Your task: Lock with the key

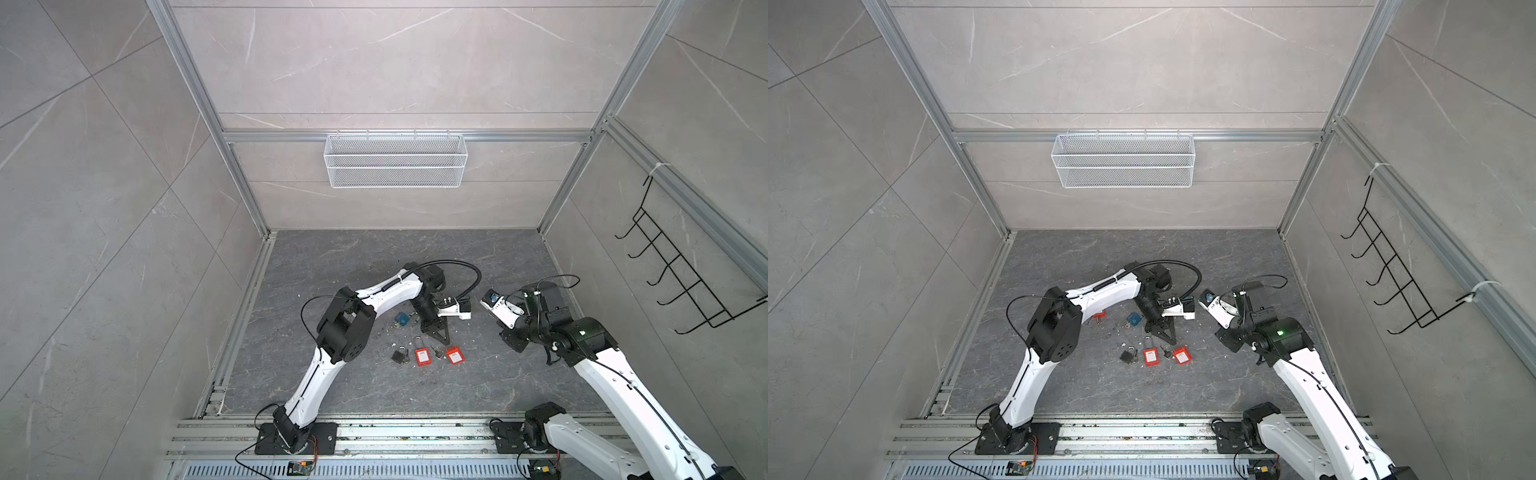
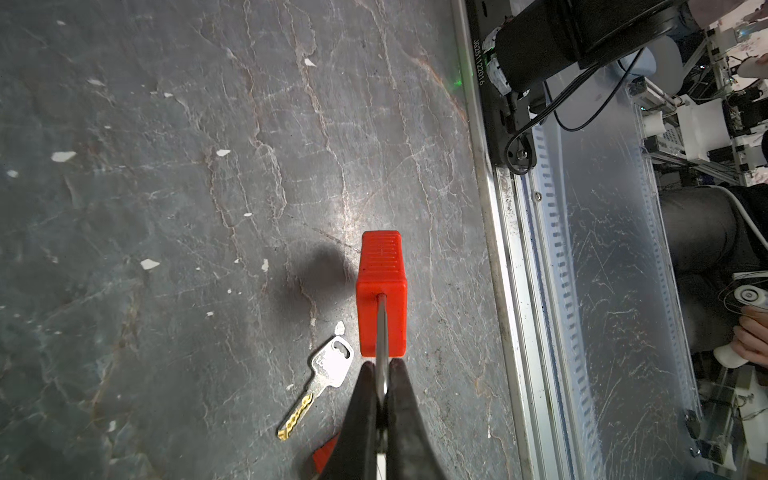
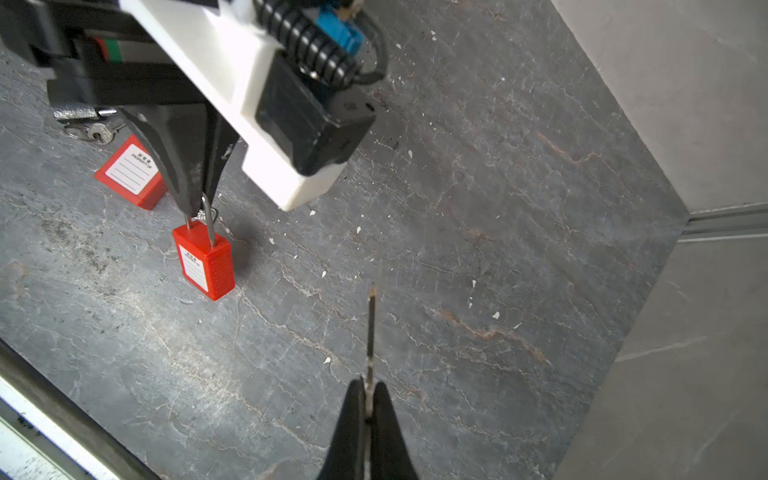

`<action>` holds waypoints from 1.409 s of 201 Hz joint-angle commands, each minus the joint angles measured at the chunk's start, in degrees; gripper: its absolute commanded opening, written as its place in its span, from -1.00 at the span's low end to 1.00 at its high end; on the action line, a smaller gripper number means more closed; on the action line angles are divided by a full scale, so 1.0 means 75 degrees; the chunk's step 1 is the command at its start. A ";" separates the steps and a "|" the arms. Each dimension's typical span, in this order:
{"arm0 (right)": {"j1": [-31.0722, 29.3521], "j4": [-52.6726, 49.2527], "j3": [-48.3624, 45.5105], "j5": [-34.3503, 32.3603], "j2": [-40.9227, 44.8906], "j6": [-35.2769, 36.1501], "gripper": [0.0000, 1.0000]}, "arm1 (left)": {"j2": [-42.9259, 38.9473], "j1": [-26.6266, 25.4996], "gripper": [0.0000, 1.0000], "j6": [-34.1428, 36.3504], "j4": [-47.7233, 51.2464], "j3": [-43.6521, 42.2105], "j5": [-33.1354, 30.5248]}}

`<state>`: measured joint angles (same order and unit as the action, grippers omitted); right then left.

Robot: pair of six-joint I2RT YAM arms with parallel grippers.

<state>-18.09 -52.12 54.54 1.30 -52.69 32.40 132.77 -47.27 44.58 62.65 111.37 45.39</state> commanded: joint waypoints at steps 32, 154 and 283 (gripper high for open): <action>0.0009 -0.0161 -0.0159 0.0101 0.0080 -0.0310 -1.00 | 0.0784 -0.0085 -1.00 -0.0235 0.0506 0.0994 -0.0330; 0.0009 0.0200 -0.0365 0.0284 -0.0113 -0.0765 -1.00 | 0.1280 -0.0202 -0.71 -0.0881 0.0087 0.1614 -0.1686; 0.0011 -0.0217 0.1117 0.0914 -0.0226 -0.2616 -1.00 | -0.1617 0.0460 -0.24 -0.2401 -0.3501 -0.0774 -0.2158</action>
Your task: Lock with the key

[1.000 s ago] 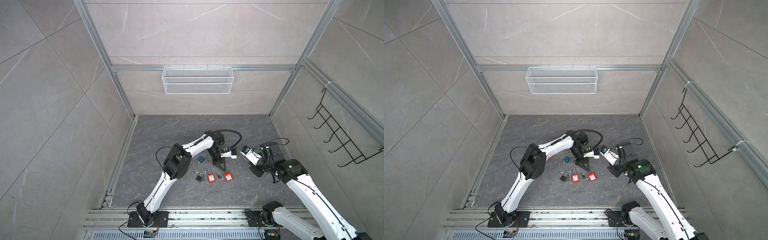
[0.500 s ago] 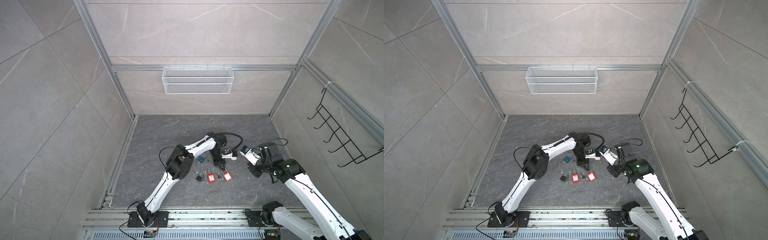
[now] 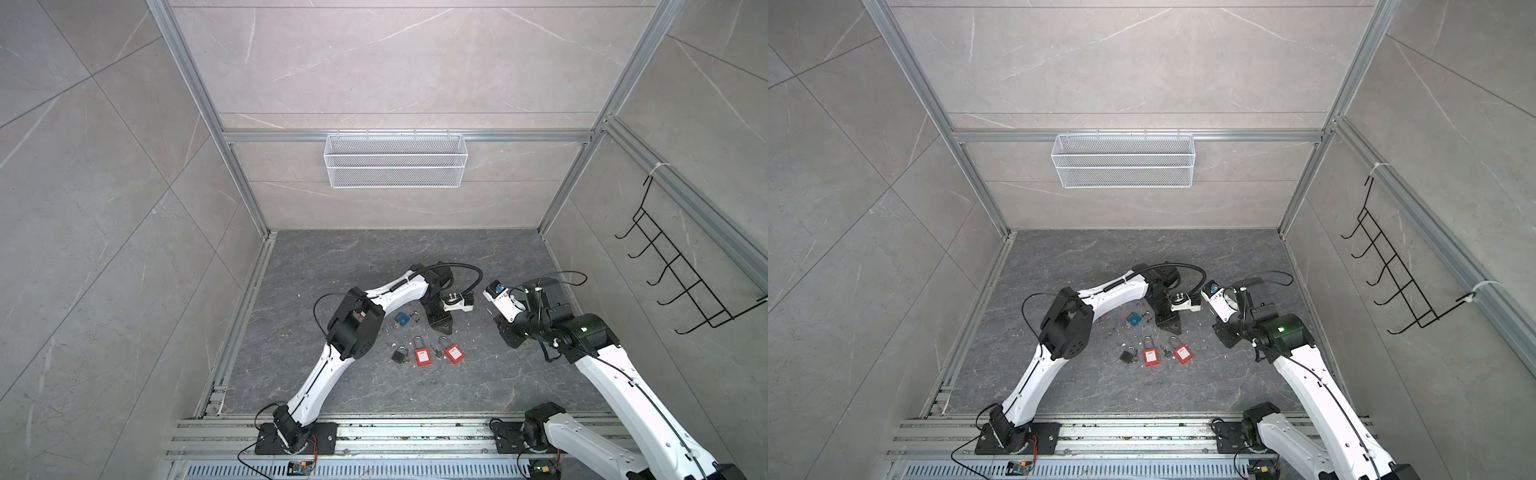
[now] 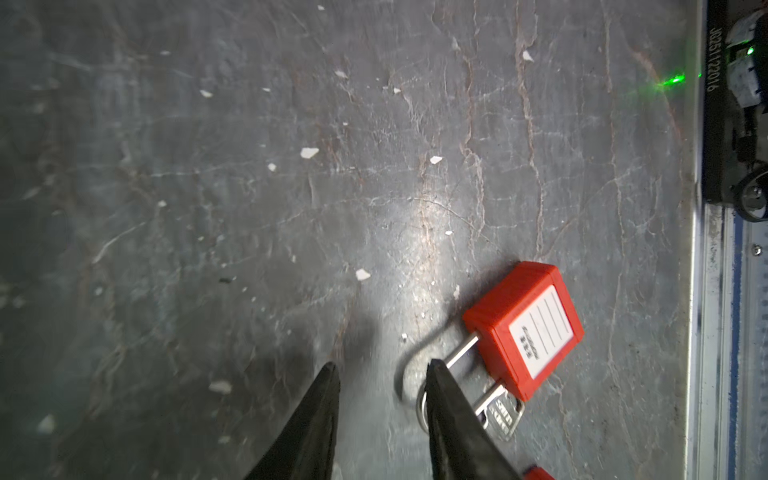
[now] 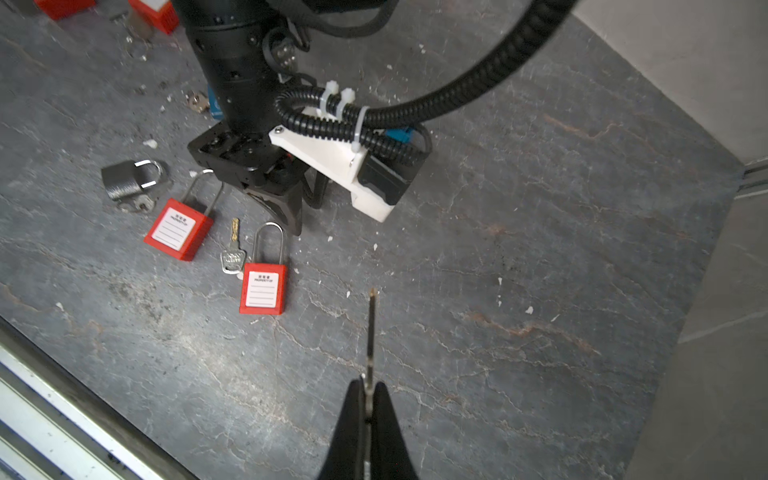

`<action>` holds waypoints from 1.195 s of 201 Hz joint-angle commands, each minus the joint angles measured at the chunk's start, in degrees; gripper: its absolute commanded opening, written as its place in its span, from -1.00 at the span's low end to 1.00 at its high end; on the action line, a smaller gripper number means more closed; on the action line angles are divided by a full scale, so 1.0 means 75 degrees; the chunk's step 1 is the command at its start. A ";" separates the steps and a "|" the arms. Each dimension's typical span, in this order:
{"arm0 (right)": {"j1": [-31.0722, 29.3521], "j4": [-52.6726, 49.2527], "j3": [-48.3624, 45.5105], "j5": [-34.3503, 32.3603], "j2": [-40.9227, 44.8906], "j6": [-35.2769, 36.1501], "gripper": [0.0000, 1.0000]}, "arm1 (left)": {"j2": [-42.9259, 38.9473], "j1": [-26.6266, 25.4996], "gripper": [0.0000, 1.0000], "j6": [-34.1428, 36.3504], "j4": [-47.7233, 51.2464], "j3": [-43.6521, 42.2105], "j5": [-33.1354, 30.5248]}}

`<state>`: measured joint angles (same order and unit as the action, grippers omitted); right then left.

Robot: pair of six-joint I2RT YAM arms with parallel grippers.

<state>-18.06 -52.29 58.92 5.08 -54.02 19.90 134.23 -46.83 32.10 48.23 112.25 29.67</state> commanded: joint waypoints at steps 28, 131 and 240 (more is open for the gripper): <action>0.0009 -0.0226 0.0762 0.0452 -0.0292 -0.1867 -1.00 | -0.3351 0.0899 -0.34 -0.1556 -0.2907 -0.2717 0.0388; -0.1306 0.1084 -0.0339 -0.0858 -0.3390 -0.4252 -1.00 | -0.8236 0.1076 -0.40 -0.2883 -0.3701 -0.7676 -0.0747; -0.1654 0.1716 -0.0893 -0.0611 -0.4876 -0.5062 -0.88 | -0.8724 0.1076 -0.43 -0.3508 -0.3023 -0.7898 -0.0886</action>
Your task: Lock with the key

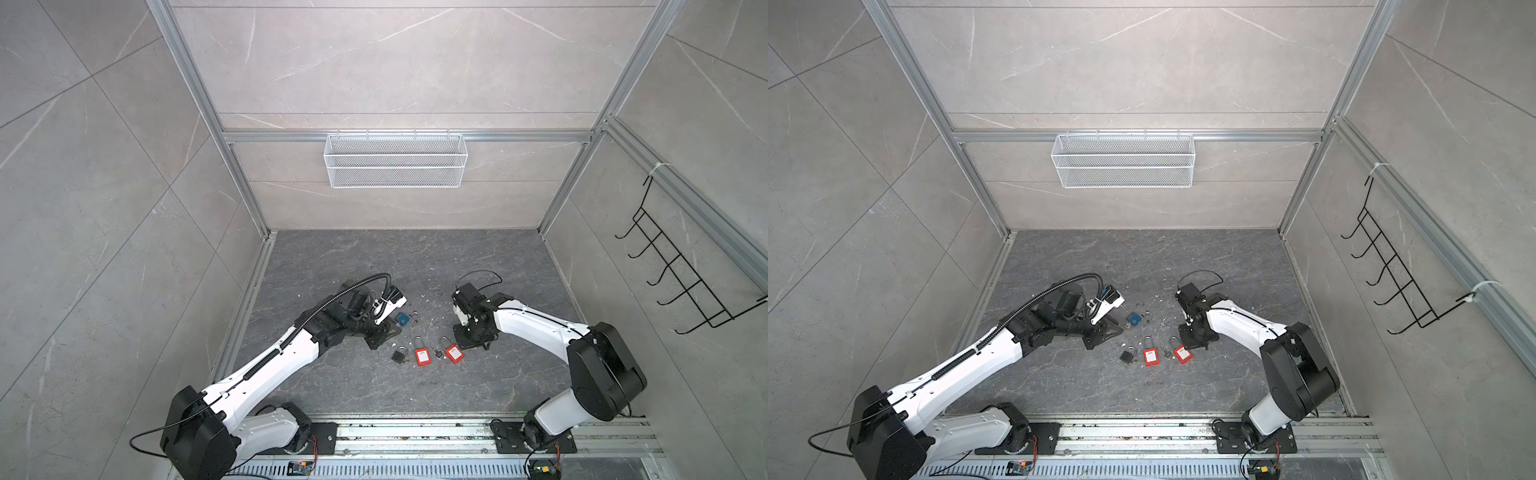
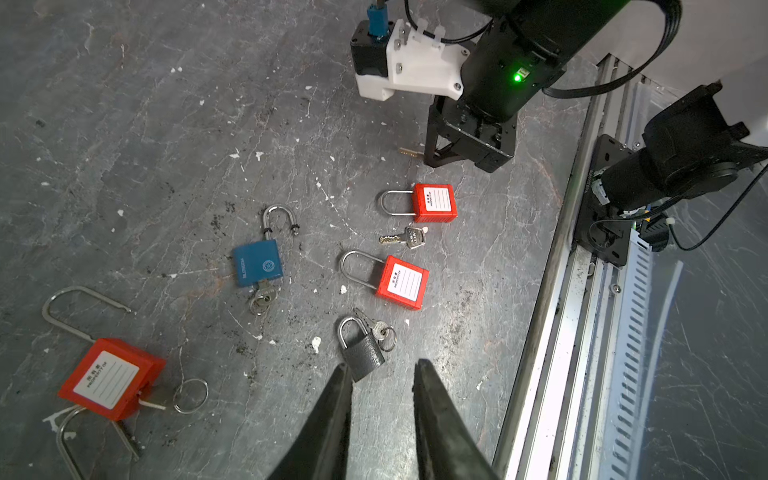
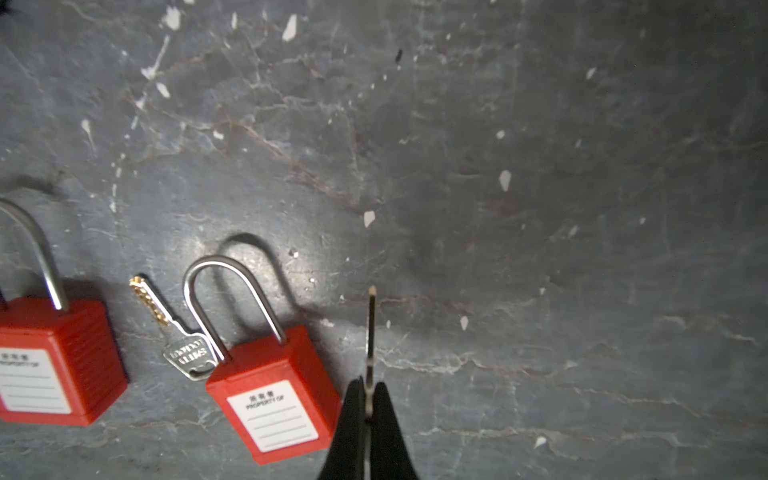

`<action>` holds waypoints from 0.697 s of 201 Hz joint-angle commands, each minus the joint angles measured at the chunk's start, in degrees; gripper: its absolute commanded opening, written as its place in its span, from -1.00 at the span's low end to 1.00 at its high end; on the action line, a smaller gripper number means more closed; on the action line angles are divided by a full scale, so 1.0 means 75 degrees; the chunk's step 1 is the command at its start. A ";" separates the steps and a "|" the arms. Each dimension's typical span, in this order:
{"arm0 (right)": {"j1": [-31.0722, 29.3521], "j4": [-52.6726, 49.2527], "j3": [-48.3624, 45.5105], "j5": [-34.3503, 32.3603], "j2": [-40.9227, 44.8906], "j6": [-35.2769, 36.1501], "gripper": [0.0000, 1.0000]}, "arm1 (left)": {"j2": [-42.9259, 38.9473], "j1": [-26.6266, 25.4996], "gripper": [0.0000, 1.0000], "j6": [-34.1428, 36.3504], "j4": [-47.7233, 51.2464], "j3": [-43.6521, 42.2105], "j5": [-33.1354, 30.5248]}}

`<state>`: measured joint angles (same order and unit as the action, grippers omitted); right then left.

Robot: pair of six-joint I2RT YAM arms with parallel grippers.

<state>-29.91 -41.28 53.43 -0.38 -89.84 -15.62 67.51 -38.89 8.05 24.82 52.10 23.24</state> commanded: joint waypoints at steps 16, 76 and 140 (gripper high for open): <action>-0.0134 0.0272 -0.0207 0.0110 -0.0138 -0.0387 -0.77 | 0.0374 0.0017 -0.42 -0.0398 0.0225 0.0254 0.0017; -0.0127 -0.0063 -0.0067 -0.0318 0.0467 -0.0548 -0.43 | 0.0632 0.0018 -0.40 -0.0687 0.0380 0.0488 -0.0093; -0.0240 -0.0315 0.0330 -0.0441 0.0746 -0.0548 -0.33 | 0.0525 0.0018 -0.37 -0.1033 0.0393 0.0507 -0.0661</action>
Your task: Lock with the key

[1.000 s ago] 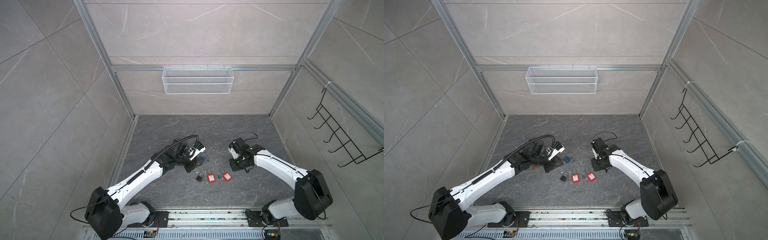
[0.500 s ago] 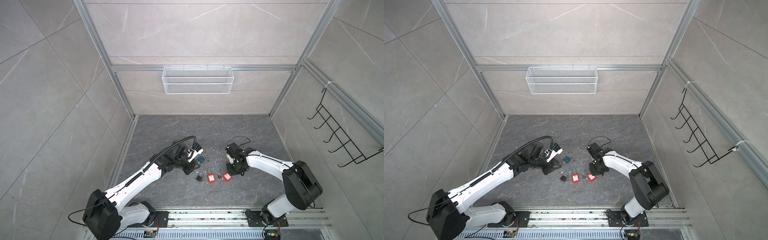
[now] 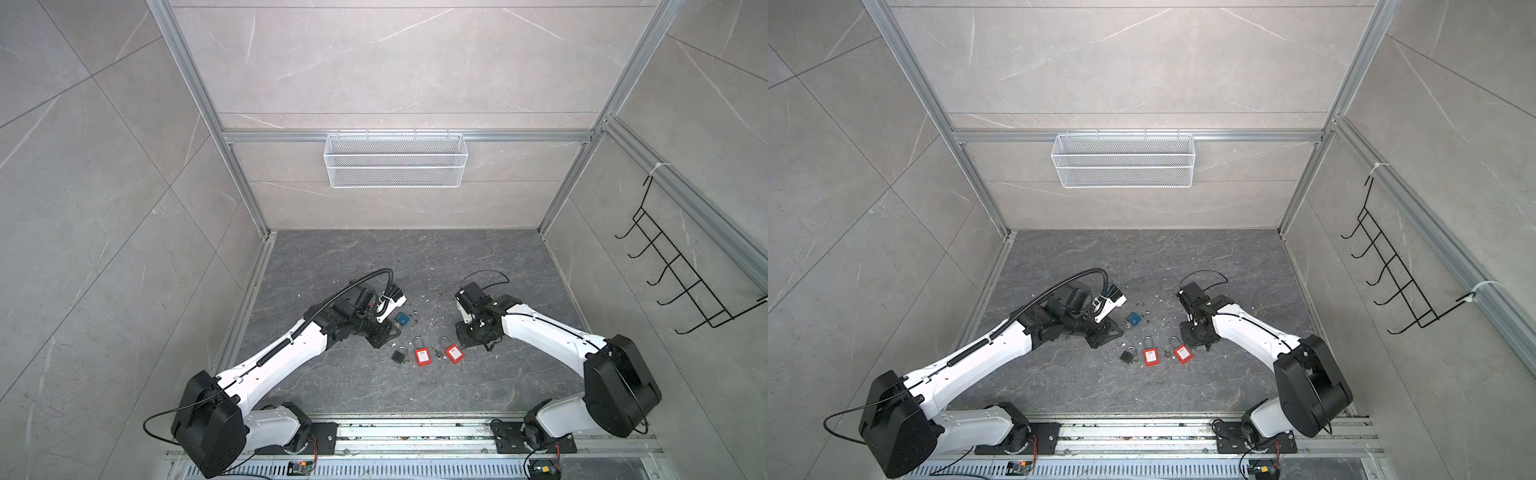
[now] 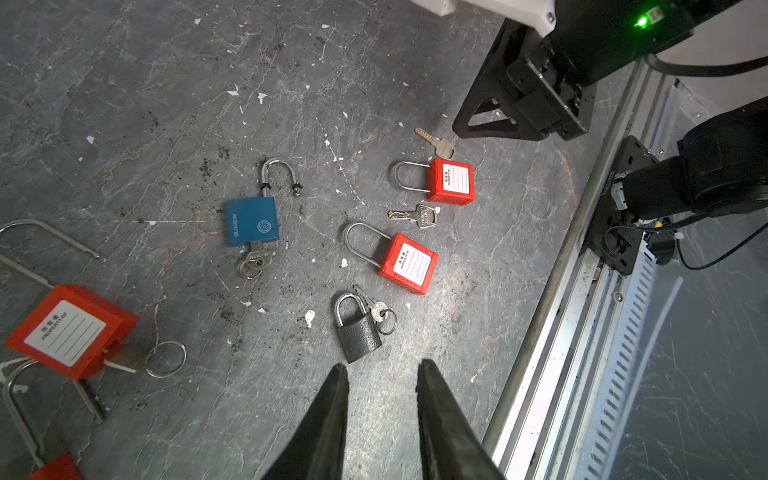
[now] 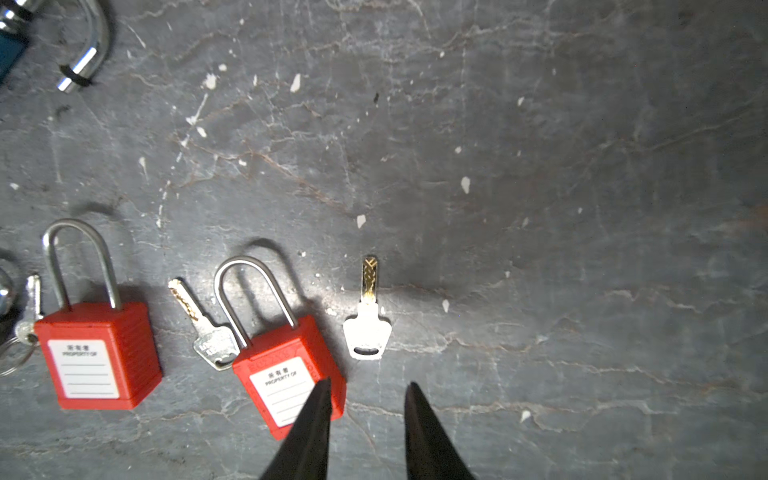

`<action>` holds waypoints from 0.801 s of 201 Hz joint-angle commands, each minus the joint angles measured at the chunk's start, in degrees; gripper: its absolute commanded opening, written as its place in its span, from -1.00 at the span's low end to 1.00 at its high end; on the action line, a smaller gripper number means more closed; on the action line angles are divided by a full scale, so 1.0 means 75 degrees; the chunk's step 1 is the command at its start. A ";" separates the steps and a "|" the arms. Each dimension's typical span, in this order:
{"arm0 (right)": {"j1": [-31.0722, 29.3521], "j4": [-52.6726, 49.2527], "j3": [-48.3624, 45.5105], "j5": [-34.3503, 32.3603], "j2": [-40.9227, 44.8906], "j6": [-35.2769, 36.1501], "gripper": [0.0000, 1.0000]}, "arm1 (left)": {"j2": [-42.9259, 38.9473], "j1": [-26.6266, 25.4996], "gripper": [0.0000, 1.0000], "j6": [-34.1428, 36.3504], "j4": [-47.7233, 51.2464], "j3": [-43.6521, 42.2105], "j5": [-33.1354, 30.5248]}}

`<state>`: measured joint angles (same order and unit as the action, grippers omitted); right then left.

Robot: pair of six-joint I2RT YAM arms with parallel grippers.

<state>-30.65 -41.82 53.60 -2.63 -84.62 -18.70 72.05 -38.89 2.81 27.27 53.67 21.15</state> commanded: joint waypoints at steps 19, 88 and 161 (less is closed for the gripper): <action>-0.0442 -0.0176 0.0661 -0.0088 0.0101 -0.0394 -0.30 | -0.0139 0.0038 -0.37 -0.0568 0.0112 0.0300 -0.1041; -0.0995 0.0794 0.1701 0.0808 -0.0775 -0.3445 -0.07 | -0.0489 0.0708 -0.35 -0.1199 0.0034 0.0086 -0.1790; -0.1365 0.0913 0.3065 0.0634 -0.2722 -0.5116 0.07 | -0.0835 0.1415 -0.24 -0.1571 -0.0202 -0.0208 -0.1686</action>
<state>-39.53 -35.31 72.20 2.50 -100.90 -50.81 67.59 -29.28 -7.31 26.81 52.64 8.03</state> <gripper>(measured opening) 0.524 0.373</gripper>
